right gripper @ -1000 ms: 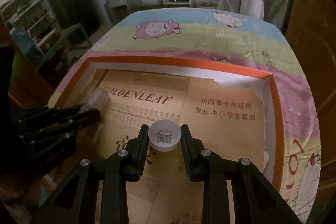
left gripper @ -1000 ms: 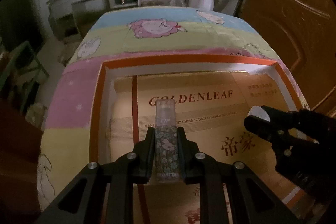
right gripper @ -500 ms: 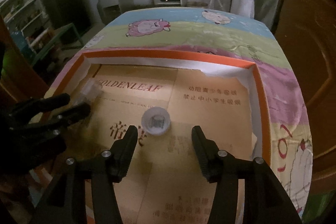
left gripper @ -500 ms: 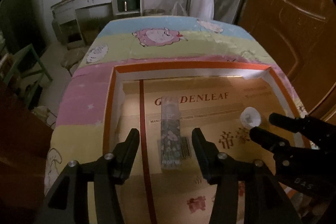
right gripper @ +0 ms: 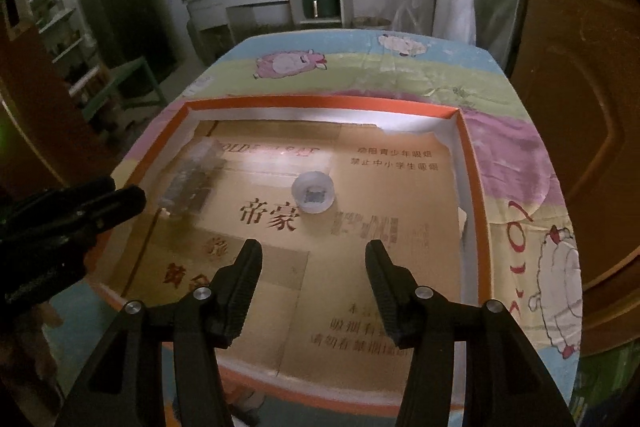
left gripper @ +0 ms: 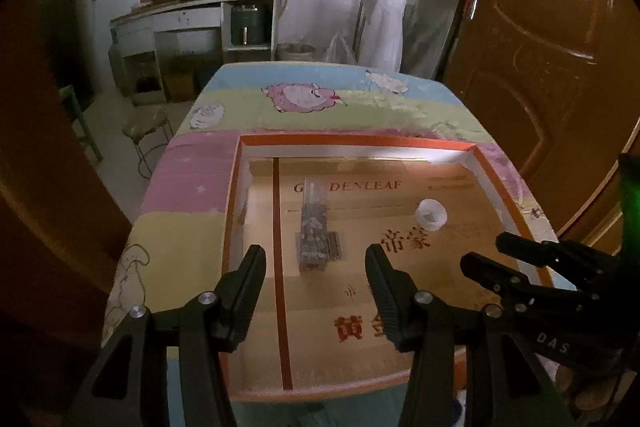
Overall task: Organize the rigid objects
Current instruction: 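Open the left gripper releasing the tube while the right gripper releases the cup into the tray, then move both grippers back from the tray toward the remaining items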
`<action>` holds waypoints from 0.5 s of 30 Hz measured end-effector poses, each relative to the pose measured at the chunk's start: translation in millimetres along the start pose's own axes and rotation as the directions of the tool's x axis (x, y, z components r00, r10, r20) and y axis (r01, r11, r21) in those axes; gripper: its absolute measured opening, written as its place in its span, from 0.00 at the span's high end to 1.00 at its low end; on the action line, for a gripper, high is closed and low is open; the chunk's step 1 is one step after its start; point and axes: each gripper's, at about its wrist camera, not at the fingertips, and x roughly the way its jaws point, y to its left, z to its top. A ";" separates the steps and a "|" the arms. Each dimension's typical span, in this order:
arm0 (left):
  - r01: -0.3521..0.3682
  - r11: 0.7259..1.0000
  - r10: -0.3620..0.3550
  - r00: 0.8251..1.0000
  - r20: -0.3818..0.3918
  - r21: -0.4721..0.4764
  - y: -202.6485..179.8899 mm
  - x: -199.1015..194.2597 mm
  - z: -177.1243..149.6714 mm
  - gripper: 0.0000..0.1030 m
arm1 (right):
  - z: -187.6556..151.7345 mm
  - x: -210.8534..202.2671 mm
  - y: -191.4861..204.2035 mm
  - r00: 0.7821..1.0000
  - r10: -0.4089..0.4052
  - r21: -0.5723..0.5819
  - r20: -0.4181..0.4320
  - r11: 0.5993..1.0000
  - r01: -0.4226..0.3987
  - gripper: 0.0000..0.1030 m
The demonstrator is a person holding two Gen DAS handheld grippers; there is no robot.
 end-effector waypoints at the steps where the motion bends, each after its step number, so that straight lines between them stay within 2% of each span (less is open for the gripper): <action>1: -0.001 1.000 0.001 1.000 0.006 -0.002 -0.7 -3.4 -1.2 0.50 | -1.6 -4.3 1.3 1.000 0.000 0.001 0.005 1.000 0.000 0.46; 15: -0.005 1.000 0.006 0.997 0.071 -0.014 -9.1 -57.5 -29.4 0.50 | -33.3 -59.6 25.7 0.996 -0.037 0.008 0.081 0.999 0.036 0.46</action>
